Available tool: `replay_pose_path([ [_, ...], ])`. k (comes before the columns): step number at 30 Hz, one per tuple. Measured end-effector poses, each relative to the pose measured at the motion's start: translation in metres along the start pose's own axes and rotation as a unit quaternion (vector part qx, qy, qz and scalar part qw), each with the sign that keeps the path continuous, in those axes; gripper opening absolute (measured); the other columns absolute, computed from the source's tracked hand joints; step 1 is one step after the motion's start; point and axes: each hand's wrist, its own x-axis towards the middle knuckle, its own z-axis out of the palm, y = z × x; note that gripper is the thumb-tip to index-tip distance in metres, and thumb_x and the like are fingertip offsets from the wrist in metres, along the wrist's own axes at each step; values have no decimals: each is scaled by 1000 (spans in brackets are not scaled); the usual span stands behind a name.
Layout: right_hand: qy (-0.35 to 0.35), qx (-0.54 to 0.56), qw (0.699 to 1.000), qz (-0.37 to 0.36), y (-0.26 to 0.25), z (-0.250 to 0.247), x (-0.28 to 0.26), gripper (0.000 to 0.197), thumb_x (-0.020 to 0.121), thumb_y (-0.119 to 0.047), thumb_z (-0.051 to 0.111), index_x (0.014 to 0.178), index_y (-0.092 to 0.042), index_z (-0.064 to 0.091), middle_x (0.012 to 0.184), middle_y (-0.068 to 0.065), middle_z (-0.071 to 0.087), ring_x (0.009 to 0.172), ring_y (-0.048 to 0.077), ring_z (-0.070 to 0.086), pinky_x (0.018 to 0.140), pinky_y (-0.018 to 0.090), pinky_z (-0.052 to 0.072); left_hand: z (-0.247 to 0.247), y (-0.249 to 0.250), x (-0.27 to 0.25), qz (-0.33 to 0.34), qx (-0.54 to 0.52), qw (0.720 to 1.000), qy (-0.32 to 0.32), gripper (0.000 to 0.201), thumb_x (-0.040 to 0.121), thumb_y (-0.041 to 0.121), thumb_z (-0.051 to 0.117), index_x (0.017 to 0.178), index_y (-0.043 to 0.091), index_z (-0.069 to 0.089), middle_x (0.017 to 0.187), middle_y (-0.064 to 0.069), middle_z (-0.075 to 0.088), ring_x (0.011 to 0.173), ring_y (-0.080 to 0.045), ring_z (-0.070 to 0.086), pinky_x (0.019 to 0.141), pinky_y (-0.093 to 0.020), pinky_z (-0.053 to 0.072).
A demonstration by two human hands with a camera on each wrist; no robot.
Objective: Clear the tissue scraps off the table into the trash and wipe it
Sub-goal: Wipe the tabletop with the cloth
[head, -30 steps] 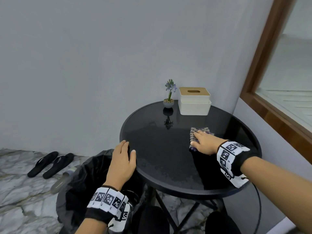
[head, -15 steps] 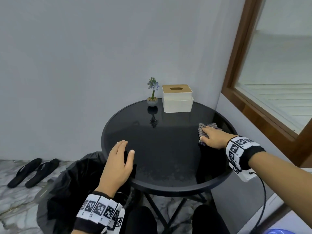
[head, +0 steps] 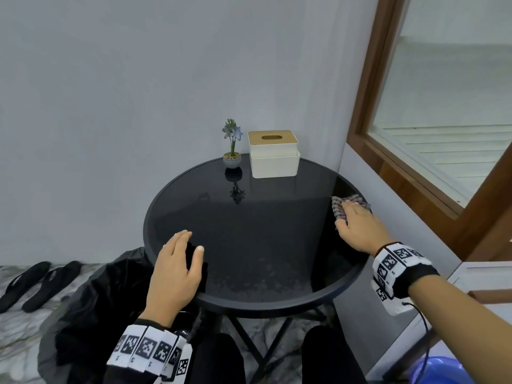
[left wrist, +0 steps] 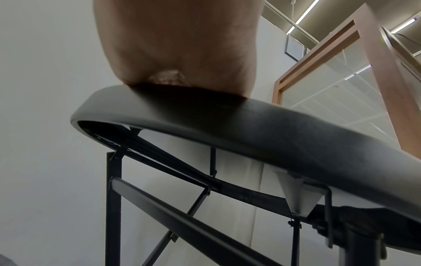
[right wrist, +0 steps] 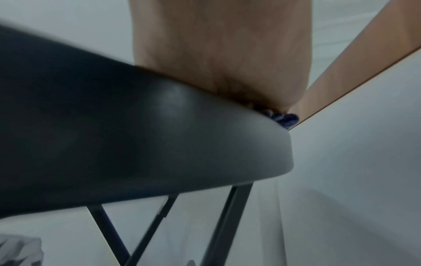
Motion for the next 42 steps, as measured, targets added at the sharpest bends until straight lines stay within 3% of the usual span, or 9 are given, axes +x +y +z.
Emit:
replay_pose_path([
  [4,10,8,1000,8,-9,3,-21,60,96,-36,35,150,-12,26,158,9,27,145,26,25,117,39,19,1,-1,0,-1,0,1000,5,50,99,37,46,142,11,46,149,-2,45,140,-18,36,115,-38,31],
  [7,22,-7,1000,2,-14,5,-41,59,94,-38,36,148,-16,29,156,6,31,142,26,29,114,42,25,1,-2,0,2,-1,1000,7,50,99,36,47,142,11,46,148,-3,45,140,-19,37,115,-38,31],
  [11,52,-56,997,-23,-22,5,-60,54,88,-43,38,135,-18,46,138,6,49,125,27,44,101,43,35,2,-1,0,6,4,1000,6,50,99,36,46,142,10,45,148,-4,46,139,-20,38,115,-38,31],
  [15,96,-77,991,-57,-28,11,-73,57,82,-47,35,128,-19,51,126,3,54,112,23,45,91,40,34,2,0,0,21,17,1000,2,51,98,36,48,141,8,47,147,-6,47,138,-21,39,114,-37,31],
  [17,107,-55,990,-76,-29,14,-79,55,81,-45,38,127,-20,52,126,2,54,112,21,45,93,40,33,1,2,0,29,27,999,-1,52,98,36,50,140,7,48,146,-7,48,137,-21,40,113,-36,30],
  [20,99,-31,988,-110,-28,17,-84,58,81,-45,34,130,-19,51,134,2,52,126,21,42,110,41,28,3,4,2,44,48,998,-12,53,97,39,49,139,6,49,145,-8,49,137,-22,41,114,-39,32],
  [24,36,3,993,-114,-30,17,-88,69,85,-43,26,147,-15,35,156,3,31,146,19,20,121,39,12,5,7,2,53,64,996,-20,55,97,42,48,139,6,49,145,-8,50,136,-23,42,113,-41,34],
  [31,13,-2,992,-126,-51,22,-111,81,79,-51,11,152,-18,23,160,-2,20,148,12,12,122,35,4,5,9,1,47,68,996,-18,55,97,43,47,139,7,49,144,-7,50,136,-22,43,113,-41,33],
  [42,-20,-32,974,-223,-135,44,-137,77,85,-51,9,153,-16,16,162,1,14,149,15,8,121,43,7,5,9,-3,35,70,997,-6,53,98,43,45,139,9,49,145,-7,50,135,-23,43,112,-39,33],
])
